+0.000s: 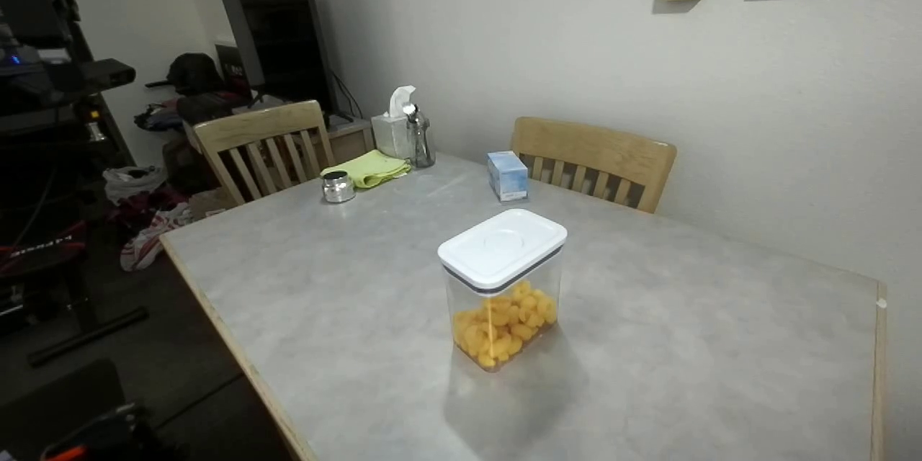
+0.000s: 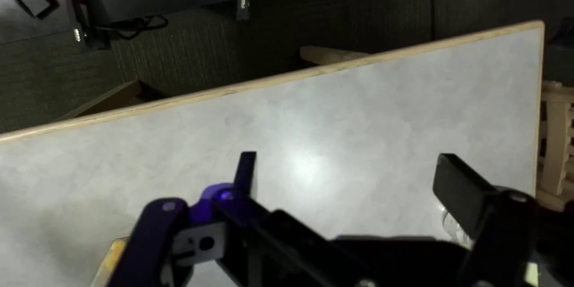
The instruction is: Remove the lid from the glass food container and put it on the table
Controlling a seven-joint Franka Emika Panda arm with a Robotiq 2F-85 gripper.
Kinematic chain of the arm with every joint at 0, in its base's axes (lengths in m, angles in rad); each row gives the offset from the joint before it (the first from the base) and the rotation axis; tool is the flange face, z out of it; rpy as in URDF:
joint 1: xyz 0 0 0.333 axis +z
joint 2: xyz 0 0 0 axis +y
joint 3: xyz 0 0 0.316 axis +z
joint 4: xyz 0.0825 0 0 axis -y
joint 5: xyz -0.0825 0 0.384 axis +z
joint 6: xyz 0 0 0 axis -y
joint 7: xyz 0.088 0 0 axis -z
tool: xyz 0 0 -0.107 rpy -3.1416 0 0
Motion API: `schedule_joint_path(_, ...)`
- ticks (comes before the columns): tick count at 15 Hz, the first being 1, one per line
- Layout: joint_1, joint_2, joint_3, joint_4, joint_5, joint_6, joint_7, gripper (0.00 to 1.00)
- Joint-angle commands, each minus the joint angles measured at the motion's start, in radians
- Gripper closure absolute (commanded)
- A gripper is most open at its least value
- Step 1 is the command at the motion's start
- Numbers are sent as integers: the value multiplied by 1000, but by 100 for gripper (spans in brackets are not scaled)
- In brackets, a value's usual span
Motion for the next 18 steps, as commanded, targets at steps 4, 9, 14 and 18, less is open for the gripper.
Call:
schedule_joint_path(4, -111, 139, -187, 24, -148, 43, -293, 0)
schedule_joint_path(9, -134, 174, -234, 6, -139, 132, -329, 0)
schedule_joint_path(14, -144, 237, -250, 24, -135, 172, -330, 0)
schedule_joint_path(18, -147, 275, -255, -2, -174, 337, -379, 0)
